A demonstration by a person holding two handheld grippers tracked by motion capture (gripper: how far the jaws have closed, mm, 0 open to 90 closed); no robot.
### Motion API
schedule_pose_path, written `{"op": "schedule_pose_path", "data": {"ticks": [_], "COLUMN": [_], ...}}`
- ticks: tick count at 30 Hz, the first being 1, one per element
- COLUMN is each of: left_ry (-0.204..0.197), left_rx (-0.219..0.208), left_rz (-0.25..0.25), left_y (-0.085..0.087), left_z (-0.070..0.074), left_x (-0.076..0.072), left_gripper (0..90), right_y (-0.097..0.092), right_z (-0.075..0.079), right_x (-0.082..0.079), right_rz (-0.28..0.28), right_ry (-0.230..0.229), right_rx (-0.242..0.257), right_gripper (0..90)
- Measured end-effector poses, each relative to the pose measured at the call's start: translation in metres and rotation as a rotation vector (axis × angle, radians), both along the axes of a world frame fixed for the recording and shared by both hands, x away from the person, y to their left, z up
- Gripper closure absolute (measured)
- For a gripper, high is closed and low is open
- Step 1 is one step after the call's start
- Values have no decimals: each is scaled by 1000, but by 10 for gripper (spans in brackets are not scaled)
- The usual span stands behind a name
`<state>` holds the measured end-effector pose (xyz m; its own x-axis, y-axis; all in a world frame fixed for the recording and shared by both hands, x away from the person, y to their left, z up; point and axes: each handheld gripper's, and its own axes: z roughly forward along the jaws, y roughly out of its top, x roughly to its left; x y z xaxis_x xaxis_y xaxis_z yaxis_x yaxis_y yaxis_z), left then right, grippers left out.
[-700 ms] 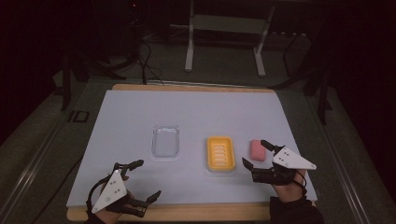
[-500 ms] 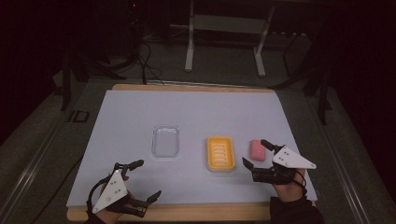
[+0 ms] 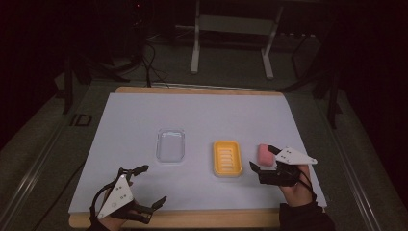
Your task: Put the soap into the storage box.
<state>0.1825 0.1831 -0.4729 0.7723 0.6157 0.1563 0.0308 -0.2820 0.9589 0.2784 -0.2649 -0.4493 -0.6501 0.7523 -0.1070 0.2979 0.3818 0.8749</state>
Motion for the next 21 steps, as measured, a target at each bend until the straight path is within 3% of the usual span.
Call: {"op": "schedule_pose_path", "data": {"ticks": [2, 3, 4, 5, 6, 8, 10, 14, 15, 16, 20, 21], "left_ry": [0, 0, 0, 0, 0, 0, -1, 0, 0, -1, 0, -2], "left_rx": [1, 0, 0, 0, 0, 4, 1, 3, 4, 3, 4, 7], "left_rz": [0, -1, 0, 2, 2, 3, 3, 4, 5, 4, 5, 5], "left_y": [0, 0, 0, 0, 0, 0, 0, 0, 0, 0, 0, 0], "left_z": [0, 0, 0, 0, 0, 0, 0, 0, 0, 0, 0, 0], "left_x": [0, 0, 0, 0, 0, 0, 0, 0, 0, 0, 0, 0], "left_gripper": [6, 6, 6, 6, 5, 6, 6, 6, 6, 6, 6, 6], "right_y": [-1, -4, -4, -6, -6, -10, -14, -15, -14, -14, -12, -10], "right_z": [-1, -4, -4, -5, -5, -5, -6, -5, -4, -3, -5, -7], "right_x": [1, 7, 7, 10, 10, 13, 14, 14, 13, 14, 13, 13], "right_rz": [-10, -47, -47, -102, -102, -162, -201, -212, -212, -199, -192, -207], "right_ry": [14, 97, 97, 129, 129, 149, 126, 119, 134, 184, 202, 271], "right_rx": [1, -1, -1, -23, -23, -37, -79, -105, -99, -84, -102, -109], "right_gripper": [134, 126, 126, 126, 126, 120, 119, 120, 132, 128, 131, 131]}}
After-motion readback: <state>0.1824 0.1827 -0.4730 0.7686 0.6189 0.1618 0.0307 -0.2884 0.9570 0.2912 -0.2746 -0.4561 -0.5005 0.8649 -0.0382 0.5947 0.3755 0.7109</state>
